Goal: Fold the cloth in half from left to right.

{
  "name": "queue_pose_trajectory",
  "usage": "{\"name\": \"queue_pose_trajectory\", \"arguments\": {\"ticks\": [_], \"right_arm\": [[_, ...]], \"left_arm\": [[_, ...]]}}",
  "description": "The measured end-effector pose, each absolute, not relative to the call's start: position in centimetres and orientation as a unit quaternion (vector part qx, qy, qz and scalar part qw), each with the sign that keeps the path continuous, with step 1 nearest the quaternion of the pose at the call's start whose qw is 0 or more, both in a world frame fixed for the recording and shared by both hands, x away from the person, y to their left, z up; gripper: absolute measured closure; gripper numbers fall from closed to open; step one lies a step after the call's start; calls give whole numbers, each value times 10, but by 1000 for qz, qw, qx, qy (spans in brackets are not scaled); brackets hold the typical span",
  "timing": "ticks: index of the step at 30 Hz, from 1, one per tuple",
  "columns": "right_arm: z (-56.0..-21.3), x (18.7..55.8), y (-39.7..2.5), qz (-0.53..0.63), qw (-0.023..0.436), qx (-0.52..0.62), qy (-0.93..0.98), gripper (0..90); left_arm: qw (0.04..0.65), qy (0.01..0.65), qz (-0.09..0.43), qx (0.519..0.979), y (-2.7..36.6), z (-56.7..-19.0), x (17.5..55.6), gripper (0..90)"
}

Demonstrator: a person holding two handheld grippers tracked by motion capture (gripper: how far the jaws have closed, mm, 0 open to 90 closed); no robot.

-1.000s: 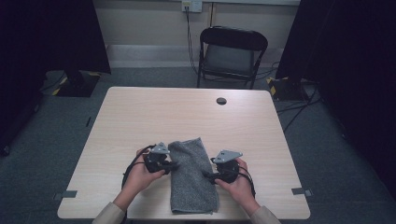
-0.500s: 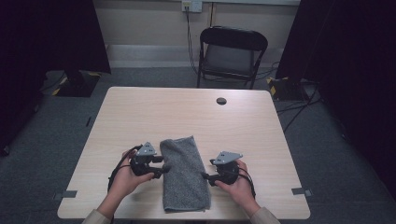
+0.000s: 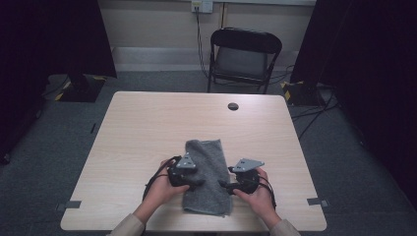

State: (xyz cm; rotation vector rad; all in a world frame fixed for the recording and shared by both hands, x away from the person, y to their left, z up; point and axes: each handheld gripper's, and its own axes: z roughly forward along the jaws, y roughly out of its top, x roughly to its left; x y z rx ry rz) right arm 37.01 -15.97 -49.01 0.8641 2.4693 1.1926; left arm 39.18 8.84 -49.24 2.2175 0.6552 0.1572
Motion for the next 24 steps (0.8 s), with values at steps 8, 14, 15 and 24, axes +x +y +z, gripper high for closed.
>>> {"name": "queue_pose_trajectory", "arguments": {"ticks": [8, 14, 15, 24], "right_arm": [[-492, 370, -188, 406, 135, 321, 845, 335], [-493, 361, -185, 401, 136, 315, 849, 333], [-493, 360, -184, 401, 135, 315, 849, 333], [-496, 369, -167, 403, 135, 315, 849, 333]], "left_arm": [[413, 221, 39, 883, 86, -476, 366, 390], [394, 211, 41, 894, 101, -490, 342, 425], [399, 219, 42, 889, 103, -491, 342, 442], [406, 236, 79, 880, 89, -496, 370, 421]]}}
